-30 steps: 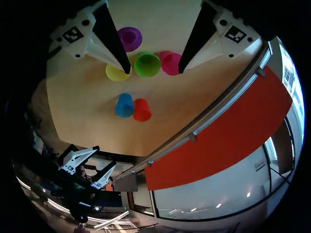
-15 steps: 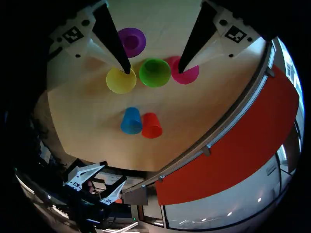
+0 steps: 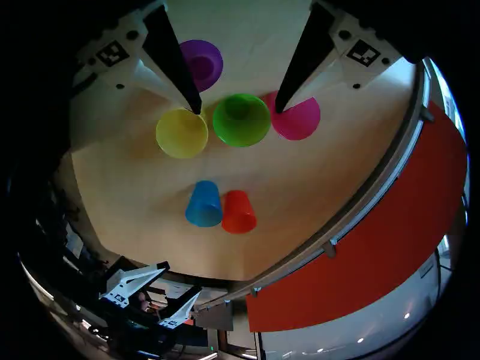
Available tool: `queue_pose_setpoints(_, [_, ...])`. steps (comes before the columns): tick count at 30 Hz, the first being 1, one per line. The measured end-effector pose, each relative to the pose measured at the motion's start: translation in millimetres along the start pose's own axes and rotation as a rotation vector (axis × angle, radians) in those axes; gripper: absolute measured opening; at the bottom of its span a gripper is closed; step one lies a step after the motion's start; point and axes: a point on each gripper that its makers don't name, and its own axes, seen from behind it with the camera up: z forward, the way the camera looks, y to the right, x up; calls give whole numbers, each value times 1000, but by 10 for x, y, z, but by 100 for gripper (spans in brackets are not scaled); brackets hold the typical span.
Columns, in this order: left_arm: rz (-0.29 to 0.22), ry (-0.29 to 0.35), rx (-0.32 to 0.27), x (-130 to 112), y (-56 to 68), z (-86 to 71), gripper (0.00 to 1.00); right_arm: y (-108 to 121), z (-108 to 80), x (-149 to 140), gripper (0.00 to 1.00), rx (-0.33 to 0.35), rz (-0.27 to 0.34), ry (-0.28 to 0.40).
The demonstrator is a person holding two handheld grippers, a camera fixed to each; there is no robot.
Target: Pour water
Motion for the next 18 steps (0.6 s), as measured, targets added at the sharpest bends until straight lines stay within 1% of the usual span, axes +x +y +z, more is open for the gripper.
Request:
queue_pose_setpoints(9, [-21, -24, -34, -86, 46, 102, 91, 29, 68, -69, 100, 7, 7, -10])
queue_pose_setpoints(14, [-23, -32, -41, -111, 57, 144, 91, 42, 91, -86, 100, 8, 7, -10])
queue_pose_setpoints(18, [-27, -49, -38, -152, 40, 183, 91, 45, 106, -103, 100, 10, 8, -12])
